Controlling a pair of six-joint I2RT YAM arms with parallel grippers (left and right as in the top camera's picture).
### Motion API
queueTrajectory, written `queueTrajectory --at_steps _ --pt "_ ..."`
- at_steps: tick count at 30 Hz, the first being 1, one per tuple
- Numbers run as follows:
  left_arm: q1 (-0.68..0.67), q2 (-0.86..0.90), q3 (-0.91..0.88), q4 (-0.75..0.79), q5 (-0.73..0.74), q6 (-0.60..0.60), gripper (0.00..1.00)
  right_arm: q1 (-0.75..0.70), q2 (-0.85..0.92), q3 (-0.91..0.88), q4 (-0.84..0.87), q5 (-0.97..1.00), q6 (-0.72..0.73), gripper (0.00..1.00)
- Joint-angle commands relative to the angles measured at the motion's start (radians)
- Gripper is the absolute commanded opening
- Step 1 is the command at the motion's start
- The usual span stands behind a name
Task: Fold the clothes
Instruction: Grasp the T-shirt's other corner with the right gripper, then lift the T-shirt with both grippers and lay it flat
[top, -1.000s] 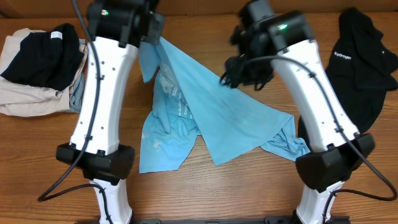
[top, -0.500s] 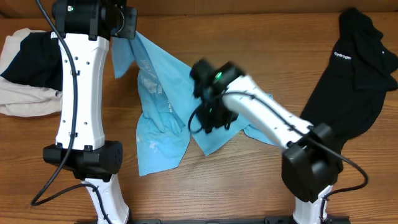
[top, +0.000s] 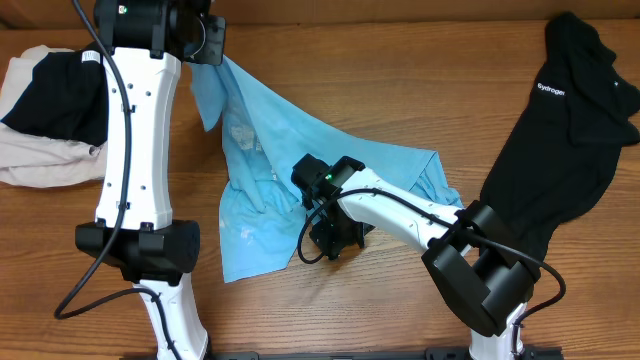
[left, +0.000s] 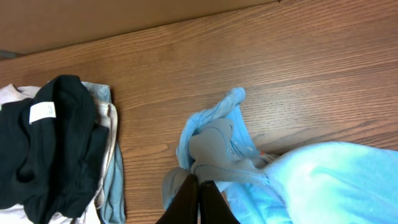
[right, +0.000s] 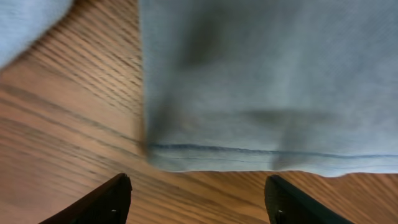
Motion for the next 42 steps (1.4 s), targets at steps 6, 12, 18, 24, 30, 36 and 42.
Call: queueTrajectory --at_steps 6,12,18,24,30,36,42 --pt "-0.005 0.008 0.02 0.004 0.013 -0.007 0.04 0.0 -0.005 -0.025 0.094 0.024 -0.09 0.7" --pt "-0.005 0.008 0.02 -0.001 0.012 -0.006 0.04 0.0 -0.004 -0.078 0.144 -0.021 -0.107 0.64" --pt "-0.005 0.008 0.02 -0.016 0.011 -0.006 0.04 -0.003 -0.004 -0.088 0.131 -0.01 -0.106 0.39" --pt "-0.005 0.003 0.021 -0.017 -0.058 -0.006 0.04 -0.033 -0.021 -0.041 0.103 0.041 0.03 0.04" --pt "-0.005 -0.066 0.023 -0.004 -0.105 -0.006 0.04 -0.192 -0.143 0.23 -0.072 0.12 0.078 0.04" --pt "-0.005 -0.217 0.023 0.051 -0.174 -0.006 0.04 -0.447 -0.232 0.715 -0.282 0.129 0.074 0.04" --pt "-0.005 -0.376 0.023 0.133 -0.273 -0.006 0.04 -0.604 -0.247 1.089 -0.396 0.129 0.074 0.04"
